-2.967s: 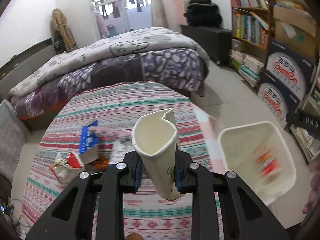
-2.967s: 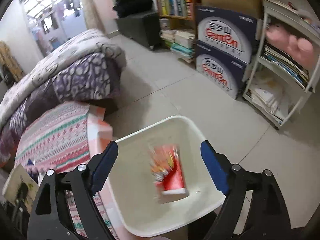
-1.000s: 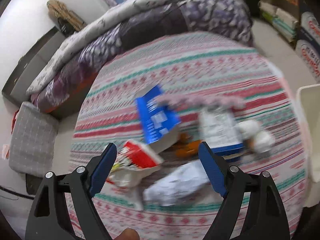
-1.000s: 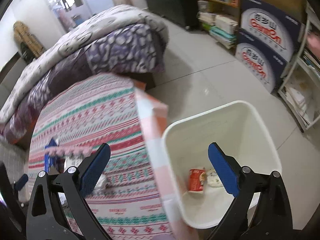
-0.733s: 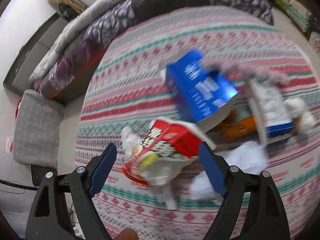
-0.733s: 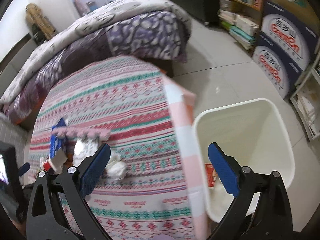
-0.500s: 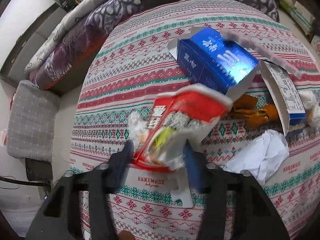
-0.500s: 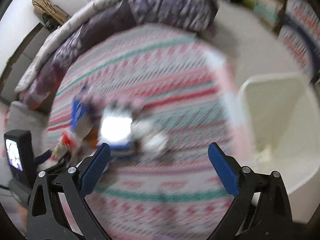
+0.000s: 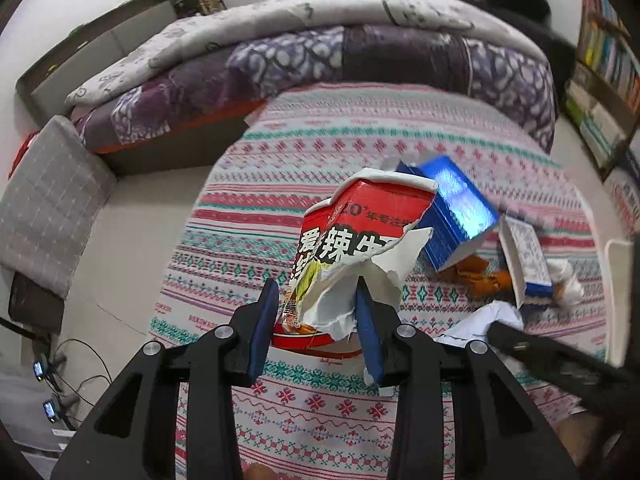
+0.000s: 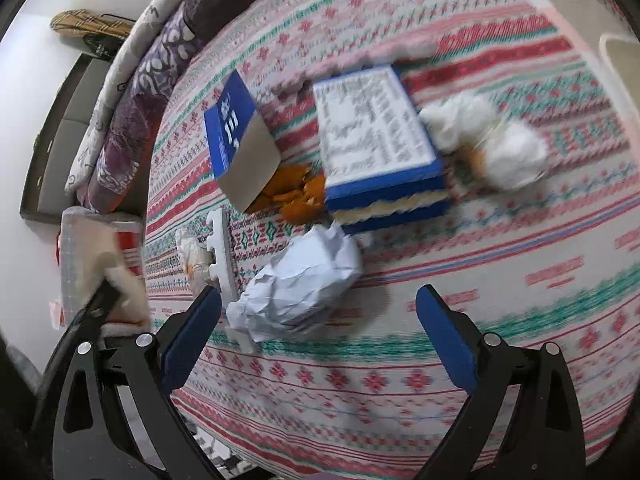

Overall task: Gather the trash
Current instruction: 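Grasp the crumpled white paper with the right tool, then drop the paper into the bin with the right tool while the left tool drops the chip bag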

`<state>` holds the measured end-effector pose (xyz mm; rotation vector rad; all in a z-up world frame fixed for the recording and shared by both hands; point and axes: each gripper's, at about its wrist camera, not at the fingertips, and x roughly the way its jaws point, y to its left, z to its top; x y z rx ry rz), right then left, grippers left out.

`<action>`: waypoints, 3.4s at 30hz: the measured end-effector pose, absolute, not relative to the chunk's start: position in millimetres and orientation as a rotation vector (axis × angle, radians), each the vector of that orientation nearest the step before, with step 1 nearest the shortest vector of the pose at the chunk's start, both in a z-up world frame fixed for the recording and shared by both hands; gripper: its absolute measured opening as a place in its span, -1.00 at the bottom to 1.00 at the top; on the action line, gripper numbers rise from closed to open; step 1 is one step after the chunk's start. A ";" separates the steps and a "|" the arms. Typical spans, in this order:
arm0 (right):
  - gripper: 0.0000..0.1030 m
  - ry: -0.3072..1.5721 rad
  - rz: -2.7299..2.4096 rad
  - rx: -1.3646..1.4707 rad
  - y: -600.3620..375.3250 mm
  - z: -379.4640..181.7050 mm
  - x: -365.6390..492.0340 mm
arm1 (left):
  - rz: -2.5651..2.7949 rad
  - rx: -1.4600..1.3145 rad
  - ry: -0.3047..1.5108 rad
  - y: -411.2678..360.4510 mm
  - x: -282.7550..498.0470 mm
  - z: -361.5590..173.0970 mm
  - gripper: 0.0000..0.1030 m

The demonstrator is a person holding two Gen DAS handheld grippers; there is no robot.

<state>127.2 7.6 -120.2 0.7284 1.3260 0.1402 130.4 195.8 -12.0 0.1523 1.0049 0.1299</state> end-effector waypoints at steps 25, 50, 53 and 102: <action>-0.10 1.018 0.285 0.368 17.3 -39.2 125.8 | 0.189 0.066 0.869 187.7 117.3 12.8 -0.25; -0.08 0.660 -0.064 0.093 -82.6 10.5 90.3 | 0.206 0.083 0.650 89.7 96.3 27.0 -0.23; -0.08 0.667 -0.083 0.098 -93.5 9.4 87.1 | 0.182 0.036 0.675 78.2 100.0 18.8 -0.23; 0.74 0.737 -0.579 0.546 -335.4 -14.8 32.0 | -0.449 0.180 0.890 -149.6 78.2 -60.9 -0.20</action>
